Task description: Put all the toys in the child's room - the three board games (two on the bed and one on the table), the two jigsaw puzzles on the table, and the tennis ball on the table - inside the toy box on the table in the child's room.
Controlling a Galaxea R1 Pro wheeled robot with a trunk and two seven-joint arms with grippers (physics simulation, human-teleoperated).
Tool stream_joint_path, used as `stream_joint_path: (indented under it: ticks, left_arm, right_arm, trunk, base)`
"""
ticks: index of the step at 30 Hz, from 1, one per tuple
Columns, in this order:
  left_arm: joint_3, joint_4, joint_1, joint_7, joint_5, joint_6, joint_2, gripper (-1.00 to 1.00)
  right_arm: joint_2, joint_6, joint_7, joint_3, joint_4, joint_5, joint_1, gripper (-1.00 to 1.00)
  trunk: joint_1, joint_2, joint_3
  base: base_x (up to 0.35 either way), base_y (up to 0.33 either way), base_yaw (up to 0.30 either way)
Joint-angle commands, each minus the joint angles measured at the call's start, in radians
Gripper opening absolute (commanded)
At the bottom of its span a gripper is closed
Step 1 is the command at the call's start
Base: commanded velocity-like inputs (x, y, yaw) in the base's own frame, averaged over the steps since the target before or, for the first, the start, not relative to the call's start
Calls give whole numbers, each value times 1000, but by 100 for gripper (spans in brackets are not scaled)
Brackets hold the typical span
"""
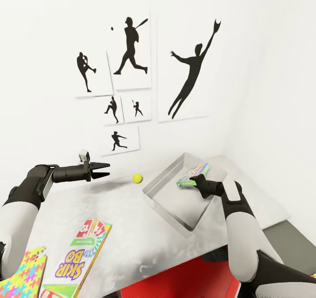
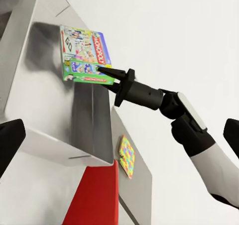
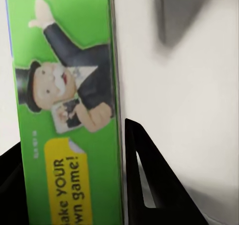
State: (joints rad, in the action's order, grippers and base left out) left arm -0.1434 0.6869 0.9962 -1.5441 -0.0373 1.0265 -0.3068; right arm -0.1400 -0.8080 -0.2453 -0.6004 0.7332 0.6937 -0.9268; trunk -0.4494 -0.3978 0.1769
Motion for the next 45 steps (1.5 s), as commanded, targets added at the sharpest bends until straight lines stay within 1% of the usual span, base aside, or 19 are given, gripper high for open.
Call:
stream_joint_path:
  ticks: [1,9,16,34,45]
  left_arm:
    - [-1,0,1,-5,-4,10,0,100]
    - [-1,0,1,-5,-4,10,-1,100]
    - [-2,0,1,-5,-3,10,1,100]
    - [-1,2,2,-5,-3,10,0,100]
    - [-1,2,2,-5,-3,10,1,100]
  right_arm:
    - [-2,-3,-10,-5,2,11,-4,-100]
    - [-1,-4,-11,-4,2,10,-7,-100]
    - [-1,-4,-11,-4,2,9,-26,-100]
    - [-1,-4,-10,-4,2,8,-35,-100]
    - [0,-4,-10,-4,2,7,-42,-100]
  trunk:
    - [-1,-2,4]
    - [-1,-2,17]
    - [-1,-2,28]
    - [-1,-2,57]
    - [-1,-2,60]
  base:
    - [0,0,0]
    - [0,0,0]
    - [0,0,0]
    - [0,0,0]
    - [0,0,0]
